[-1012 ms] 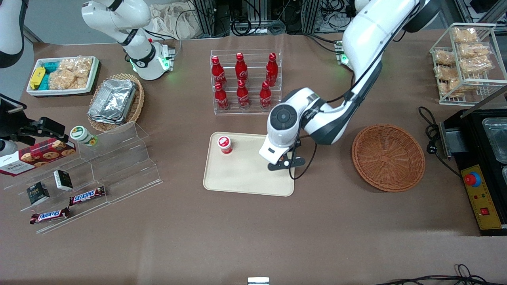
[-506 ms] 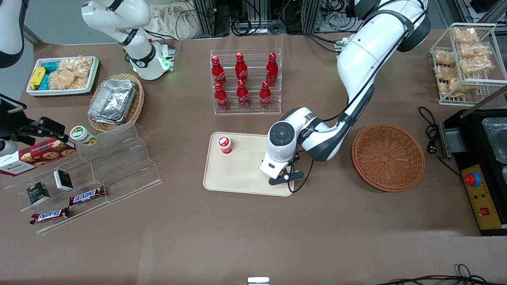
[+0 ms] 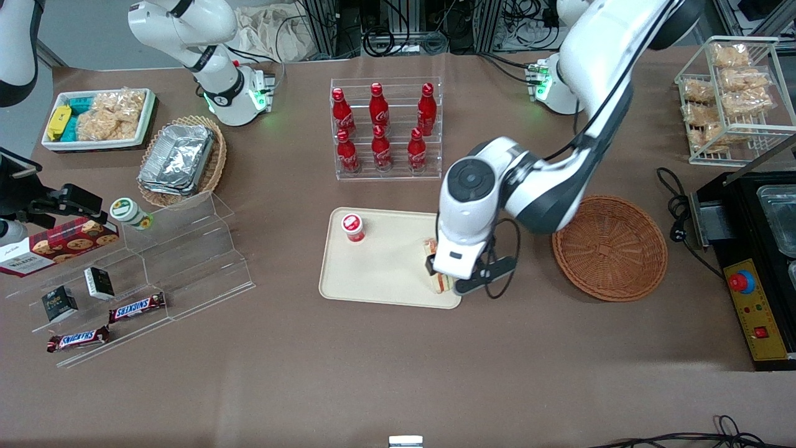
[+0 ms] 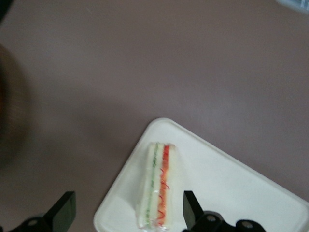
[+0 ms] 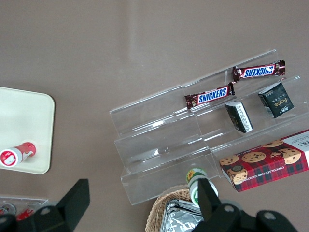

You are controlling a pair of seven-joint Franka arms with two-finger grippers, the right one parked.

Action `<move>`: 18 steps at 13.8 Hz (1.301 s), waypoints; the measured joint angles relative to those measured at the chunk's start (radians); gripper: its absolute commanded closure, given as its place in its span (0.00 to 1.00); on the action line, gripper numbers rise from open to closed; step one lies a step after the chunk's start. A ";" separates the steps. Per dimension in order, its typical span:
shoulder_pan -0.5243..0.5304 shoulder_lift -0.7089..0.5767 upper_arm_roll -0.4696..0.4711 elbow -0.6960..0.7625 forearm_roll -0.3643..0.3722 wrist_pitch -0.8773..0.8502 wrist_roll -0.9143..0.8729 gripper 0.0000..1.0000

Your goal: Place sandwich from basket to tray

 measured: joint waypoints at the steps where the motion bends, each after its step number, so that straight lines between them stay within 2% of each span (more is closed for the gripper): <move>1: 0.023 -0.049 0.000 0.000 -0.022 -0.054 0.022 0.00; 4: 0.143 -0.176 -0.007 -0.012 -0.124 -0.173 0.174 0.00; 7: 0.258 -0.259 0.000 -0.045 -0.176 -0.239 0.349 0.00; 9: 0.262 -0.299 0.091 -0.053 -0.246 -0.278 0.504 0.00; 14: 0.215 -0.429 0.410 -0.123 -0.369 -0.328 0.958 0.00; 18: 0.197 -0.524 0.490 -0.195 -0.379 -0.335 1.093 0.00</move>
